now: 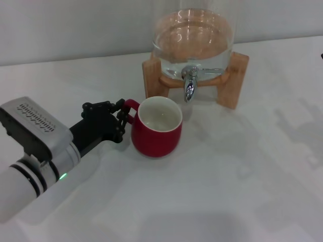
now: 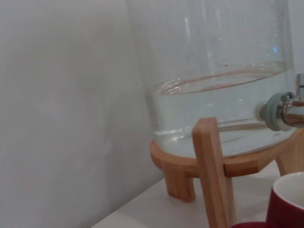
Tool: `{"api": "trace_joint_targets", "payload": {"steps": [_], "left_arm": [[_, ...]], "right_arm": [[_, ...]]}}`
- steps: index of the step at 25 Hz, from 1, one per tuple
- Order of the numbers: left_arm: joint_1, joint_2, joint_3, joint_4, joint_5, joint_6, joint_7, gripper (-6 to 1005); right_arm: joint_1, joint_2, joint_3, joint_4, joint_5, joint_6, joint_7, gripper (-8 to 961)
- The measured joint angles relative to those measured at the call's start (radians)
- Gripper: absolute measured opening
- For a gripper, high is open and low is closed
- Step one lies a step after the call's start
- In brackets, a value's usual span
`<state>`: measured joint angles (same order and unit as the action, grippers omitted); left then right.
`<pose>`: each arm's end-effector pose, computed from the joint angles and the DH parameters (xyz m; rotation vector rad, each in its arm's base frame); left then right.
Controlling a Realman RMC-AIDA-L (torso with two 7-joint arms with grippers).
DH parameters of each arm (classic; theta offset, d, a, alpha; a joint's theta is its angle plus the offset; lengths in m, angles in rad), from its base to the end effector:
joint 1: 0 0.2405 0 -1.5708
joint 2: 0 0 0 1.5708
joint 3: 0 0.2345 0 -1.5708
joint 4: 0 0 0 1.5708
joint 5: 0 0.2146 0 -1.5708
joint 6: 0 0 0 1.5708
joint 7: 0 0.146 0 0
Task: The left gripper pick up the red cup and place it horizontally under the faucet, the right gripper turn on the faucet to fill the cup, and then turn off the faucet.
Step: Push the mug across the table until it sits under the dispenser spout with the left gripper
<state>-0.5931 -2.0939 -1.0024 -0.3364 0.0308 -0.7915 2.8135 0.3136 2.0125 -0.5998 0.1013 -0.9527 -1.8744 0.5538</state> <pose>-0.2181 0.3509 -0.1060 -2.3317 -0.2443 -0.5536 0.3101 0.2365 0.0532 -1.5076 0.4196 1.2788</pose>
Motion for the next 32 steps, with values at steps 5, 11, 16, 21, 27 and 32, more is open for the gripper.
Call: {"api": "trace_joint_targets", "payload": {"steps": [5, 11, 16, 21, 27, 32], "left_arm": [[-0.018, 0.0, 0.02, -0.009, 0.0, 0.023, 0.0, 113], [-0.024, -0.002, 0.02, -0.019, -0.001, 0.041, 0.0, 112], [-0.033, -0.004, 0.04, -0.02, -0.003, 0.066, 0.0, 112], [-0.043, -0.007, 0.06, -0.021, -0.008, 0.086, 0.0, 111], [-0.046, -0.008, 0.061, -0.023, -0.006, 0.087, -0.002, 110], [-0.047, -0.007, 0.061, -0.026, -0.005, 0.09, -0.002, 104]], "right_arm": [[0.005, 0.001, 0.0, 0.001, 0.0, 0.004, 0.0, 843], [0.013, 0.002, -0.007, 0.002, 0.0, 0.007, 0.0, 843], [0.022, 0.004, -0.009, 0.007, 0.0, 0.006, 0.0, 843], [0.024, 0.003, -0.009, 0.011, 0.0, 0.009, 0.0, 843], [0.025, 0.003, -0.009, 0.011, 0.0, 0.009, 0.0, 843], [0.025, 0.003, -0.009, 0.011, 0.0, 0.009, 0.001, 843]]}}
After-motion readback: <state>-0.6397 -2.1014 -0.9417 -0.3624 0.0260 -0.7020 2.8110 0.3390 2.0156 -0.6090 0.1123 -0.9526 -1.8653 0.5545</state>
